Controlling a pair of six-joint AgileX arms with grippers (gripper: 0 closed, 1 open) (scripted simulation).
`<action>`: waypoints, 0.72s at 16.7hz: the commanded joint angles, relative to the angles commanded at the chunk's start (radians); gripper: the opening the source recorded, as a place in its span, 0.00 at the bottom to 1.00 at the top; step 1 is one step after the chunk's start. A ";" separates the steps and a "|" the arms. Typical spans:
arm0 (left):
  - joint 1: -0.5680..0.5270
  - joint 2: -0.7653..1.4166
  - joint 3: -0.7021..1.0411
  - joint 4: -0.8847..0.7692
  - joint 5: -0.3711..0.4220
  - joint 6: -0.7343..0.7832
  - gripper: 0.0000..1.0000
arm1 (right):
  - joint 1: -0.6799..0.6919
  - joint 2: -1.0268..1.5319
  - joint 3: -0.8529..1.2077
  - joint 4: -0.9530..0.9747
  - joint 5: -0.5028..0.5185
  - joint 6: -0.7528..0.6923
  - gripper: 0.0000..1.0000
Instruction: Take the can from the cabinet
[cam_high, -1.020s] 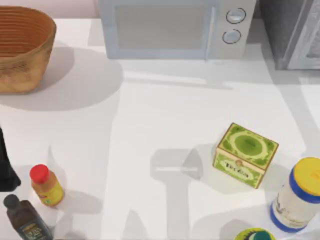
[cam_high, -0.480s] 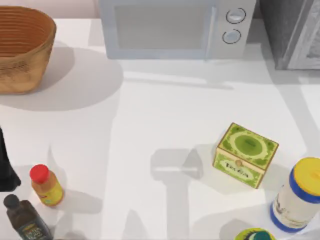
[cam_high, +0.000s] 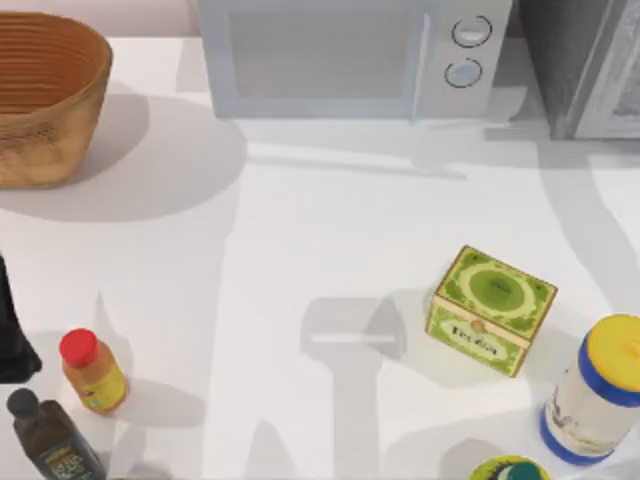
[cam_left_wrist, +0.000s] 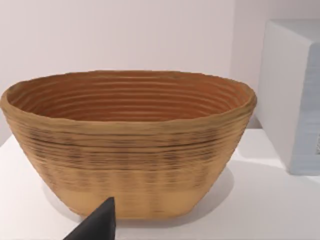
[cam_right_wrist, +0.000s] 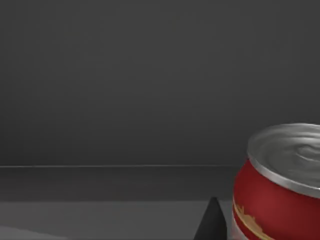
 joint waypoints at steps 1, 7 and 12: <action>0.000 0.000 0.000 0.000 0.000 0.000 1.00 | 0.013 -0.032 -0.007 -0.031 0.012 0.000 0.00; 0.000 0.000 0.000 0.000 0.000 0.000 1.00 | 0.023 -0.064 -0.012 -0.060 0.025 0.001 0.00; 0.000 0.000 0.000 0.000 0.000 0.000 1.00 | 0.007 -0.133 -0.117 -0.026 0.010 0.000 0.00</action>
